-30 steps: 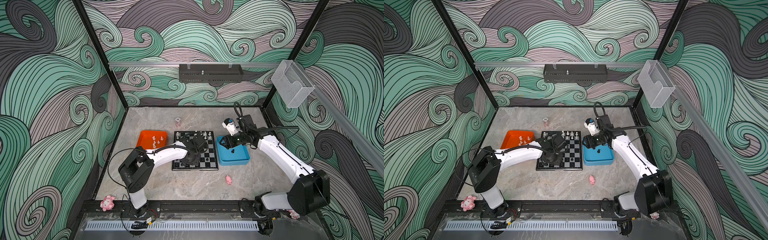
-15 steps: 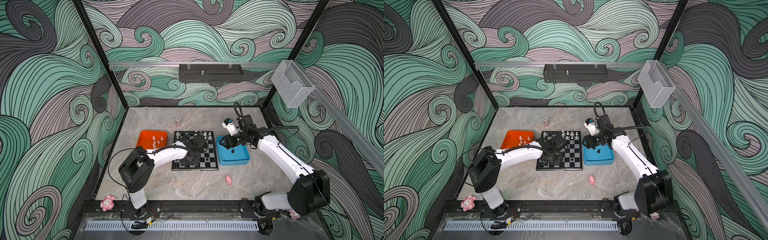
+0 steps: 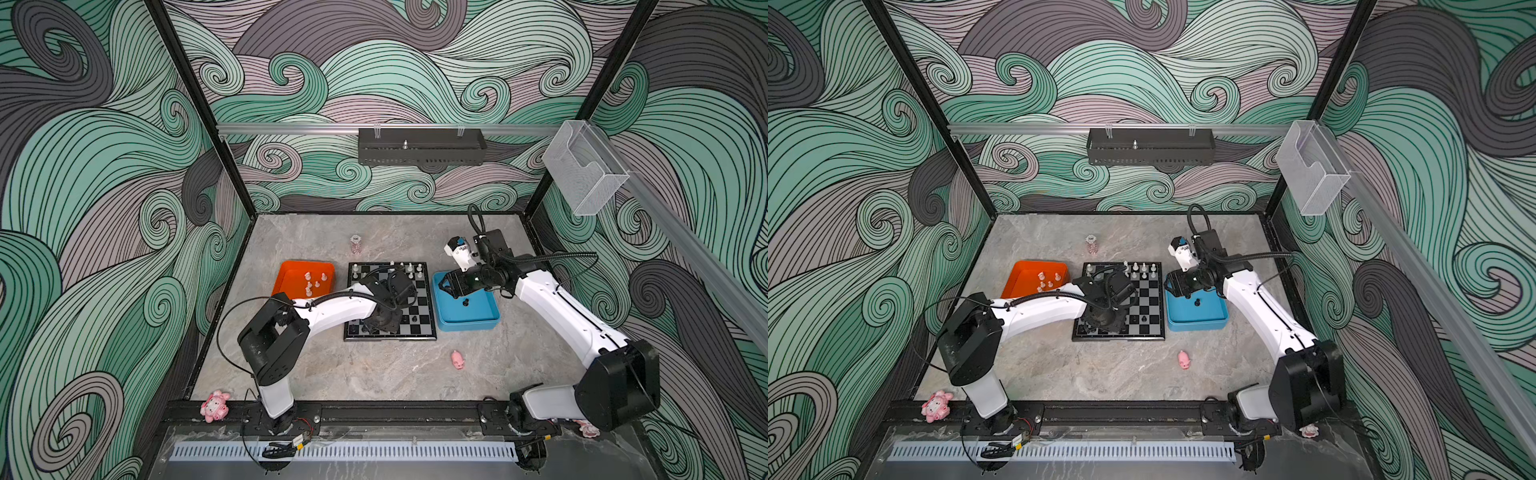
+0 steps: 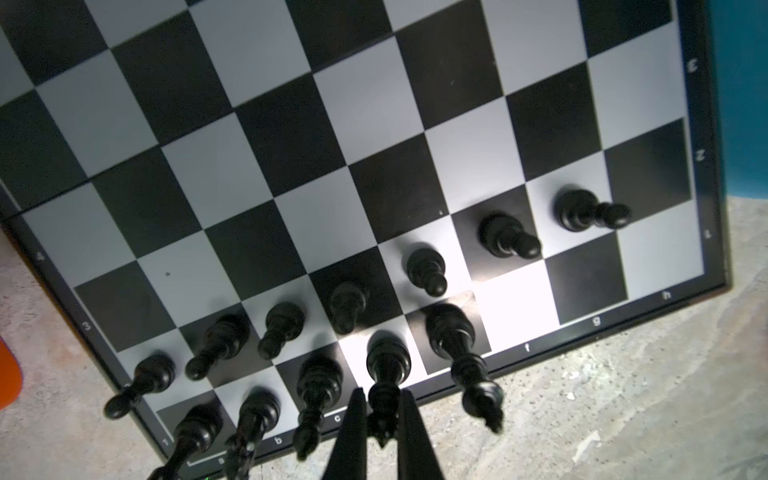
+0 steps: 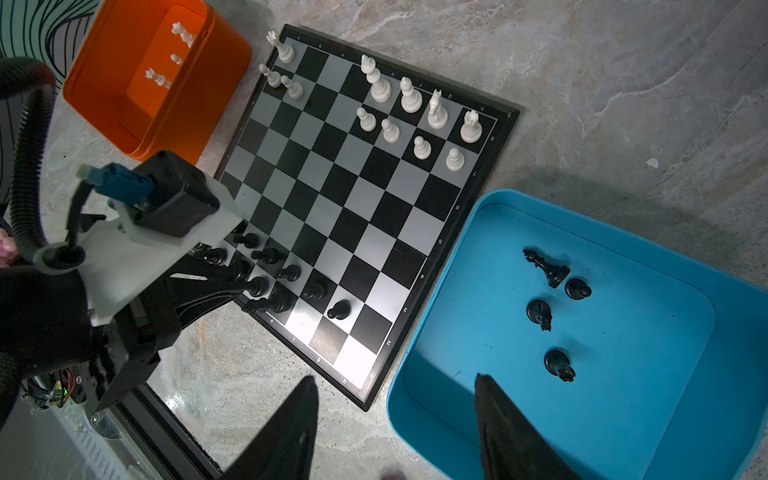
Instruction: Set up the chess pieces on the board
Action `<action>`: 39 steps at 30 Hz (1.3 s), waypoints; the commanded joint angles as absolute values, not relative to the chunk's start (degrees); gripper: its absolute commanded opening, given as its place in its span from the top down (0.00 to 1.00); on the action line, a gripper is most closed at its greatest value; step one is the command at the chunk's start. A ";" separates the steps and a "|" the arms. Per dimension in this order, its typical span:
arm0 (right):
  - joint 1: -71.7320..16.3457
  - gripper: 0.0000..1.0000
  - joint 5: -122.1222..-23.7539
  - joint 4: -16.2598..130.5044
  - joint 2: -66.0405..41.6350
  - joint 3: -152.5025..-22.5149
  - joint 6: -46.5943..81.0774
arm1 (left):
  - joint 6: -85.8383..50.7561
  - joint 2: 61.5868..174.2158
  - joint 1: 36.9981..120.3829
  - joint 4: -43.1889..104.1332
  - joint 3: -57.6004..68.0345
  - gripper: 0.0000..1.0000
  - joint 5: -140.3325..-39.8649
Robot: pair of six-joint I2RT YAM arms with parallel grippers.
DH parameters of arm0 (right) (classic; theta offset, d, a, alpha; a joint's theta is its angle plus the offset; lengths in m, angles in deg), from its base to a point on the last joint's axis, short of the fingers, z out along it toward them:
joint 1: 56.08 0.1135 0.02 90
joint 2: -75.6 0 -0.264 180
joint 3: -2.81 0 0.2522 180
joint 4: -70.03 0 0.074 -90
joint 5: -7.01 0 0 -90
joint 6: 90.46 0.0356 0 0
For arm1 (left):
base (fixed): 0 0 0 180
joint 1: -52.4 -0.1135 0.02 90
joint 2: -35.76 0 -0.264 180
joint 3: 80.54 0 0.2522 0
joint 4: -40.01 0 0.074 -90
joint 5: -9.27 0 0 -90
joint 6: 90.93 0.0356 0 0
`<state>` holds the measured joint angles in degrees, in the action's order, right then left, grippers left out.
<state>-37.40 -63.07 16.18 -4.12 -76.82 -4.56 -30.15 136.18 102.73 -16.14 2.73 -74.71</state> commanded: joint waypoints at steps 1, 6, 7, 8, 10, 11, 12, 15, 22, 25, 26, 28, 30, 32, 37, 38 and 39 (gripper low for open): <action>-37.62 0.39 -63.06 16.19 -3.77 -76.08 -5.20 | -30.71 136.92 103.02 -18.03 4.71 0.99 -73.27; -37.61 0.39 -63.05 16.26 -3.77 -76.08 -5.21 | -30.64 136.89 103.00 -18.35 4.97 1.00 -73.08; -37.62 0.39 -63.06 16.27 -3.76 -76.08 -5.20 | -30.64 136.84 103.03 -18.48 5.10 1.00 -73.08; -37.64 0.39 -63.04 16.20 -3.70 -76.08 -5.20 | -30.62 136.92 102.99 -18.48 5.14 0.99 -73.08; -37.63 0.39 -63.06 16.24 -3.68 -76.01 -5.20 | -30.55 136.92 103.06 -18.64 5.15 1.00 -73.08; -37.67 0.39 -63.05 16.23 -3.77 -76.04 -5.20 | -30.55 136.85 103.07 -18.59 5.20 0.99 -73.08; -37.66 0.39 -63.12 16.26 -3.77 -76.05 -5.20 | -30.49 136.96 103.11 -18.66 5.20 1.00 -73.08; -37.65 0.39 -62.96 16.27 -3.90 -76.01 -5.20 | -30.49 137.01 103.05 -18.66 5.20 1.00 -73.17; -37.71 0.39 -62.99 16.21 -3.77 -76.02 -5.20 | -30.38 137.33 103.11 -18.75 5.34 0.99 -73.26; -37.70 0.39 -63.10 16.28 -3.72 -76.00 -5.20 | -30.47 137.48 103.10 -18.84 5.30 0.99 -73.34; -37.71 0.39 -62.98 16.24 -3.77 -75.97 -5.19 | -30.54 137.46 103.11 -18.84 5.32 0.99 -73.34; -37.71 0.39 -62.98 16.27 -3.77 -75.91 -5.19 | -30.47 137.68 103.11 -18.84 5.35 0.99 -73.43; -37.70 0.39 -62.95 16.34 -3.83 -75.91 -5.23 | -30.47 137.80 103.11 -18.84 5.34 0.99 -73.47; -37.69 0.39 -63.02 16.37 -3.84 -75.91 -5.22 | -30.47 137.97 103.11 -18.85 5.43 0.98 -73.52; -37.71 0.39 -63.02 16.35 -3.77 -75.82 -5.29 | -30.51 137.96 103.13 -19.03 5.62 0.97 -73.49; -37.71 0.39 -62.96 16.37 -3.77 -75.82 -5.29 | -30.47 137.94 103.19 -19.17 5.67 0.97 -73.43; -37.66 0.39 -63.00 16.33 -3.77 -75.82 -5.29 | -30.47 137.93 103.13 -19.26 5.70 0.97 -73.35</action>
